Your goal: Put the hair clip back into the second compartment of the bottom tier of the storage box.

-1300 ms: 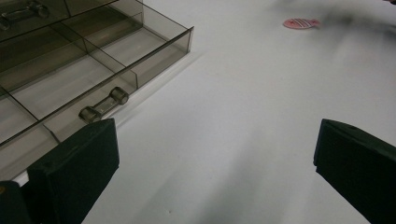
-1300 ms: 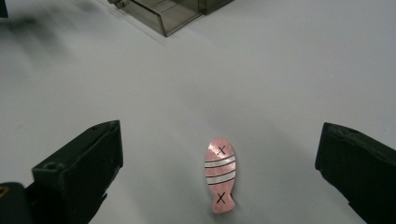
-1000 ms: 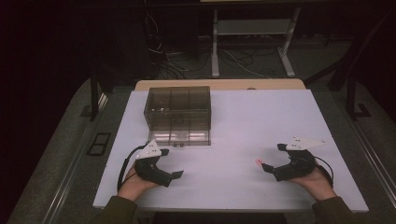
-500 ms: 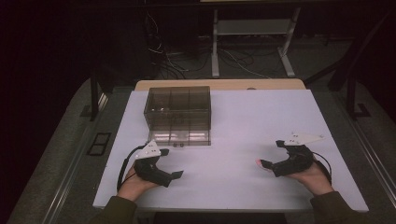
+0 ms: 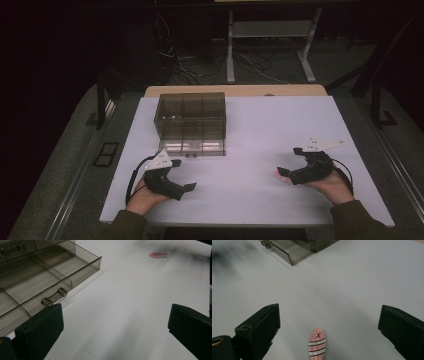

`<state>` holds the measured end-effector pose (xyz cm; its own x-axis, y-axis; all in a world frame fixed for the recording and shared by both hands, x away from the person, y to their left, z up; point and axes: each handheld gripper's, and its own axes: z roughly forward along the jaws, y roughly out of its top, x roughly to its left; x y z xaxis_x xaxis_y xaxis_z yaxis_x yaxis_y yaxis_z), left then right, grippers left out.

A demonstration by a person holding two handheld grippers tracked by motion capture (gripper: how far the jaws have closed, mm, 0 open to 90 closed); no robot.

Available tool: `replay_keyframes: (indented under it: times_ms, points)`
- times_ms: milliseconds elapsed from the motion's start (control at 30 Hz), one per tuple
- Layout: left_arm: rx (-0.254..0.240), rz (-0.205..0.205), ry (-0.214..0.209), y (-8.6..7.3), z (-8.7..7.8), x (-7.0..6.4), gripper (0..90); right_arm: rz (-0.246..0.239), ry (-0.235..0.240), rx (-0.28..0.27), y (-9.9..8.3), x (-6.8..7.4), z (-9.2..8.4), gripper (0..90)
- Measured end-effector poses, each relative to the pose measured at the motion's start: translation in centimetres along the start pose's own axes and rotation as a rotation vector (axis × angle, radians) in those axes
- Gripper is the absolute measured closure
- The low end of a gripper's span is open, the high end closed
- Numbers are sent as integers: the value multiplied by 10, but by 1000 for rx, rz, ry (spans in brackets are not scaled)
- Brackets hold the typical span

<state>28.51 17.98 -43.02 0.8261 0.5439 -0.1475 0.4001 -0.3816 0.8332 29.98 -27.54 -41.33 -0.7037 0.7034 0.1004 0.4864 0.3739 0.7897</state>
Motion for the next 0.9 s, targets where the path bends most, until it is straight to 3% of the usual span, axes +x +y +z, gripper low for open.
replay_keyframes:
  times_ms: [900]
  points:
    - [-1,4,-6,0,0,0,0,-16,-11,29,7,-7,11,52]
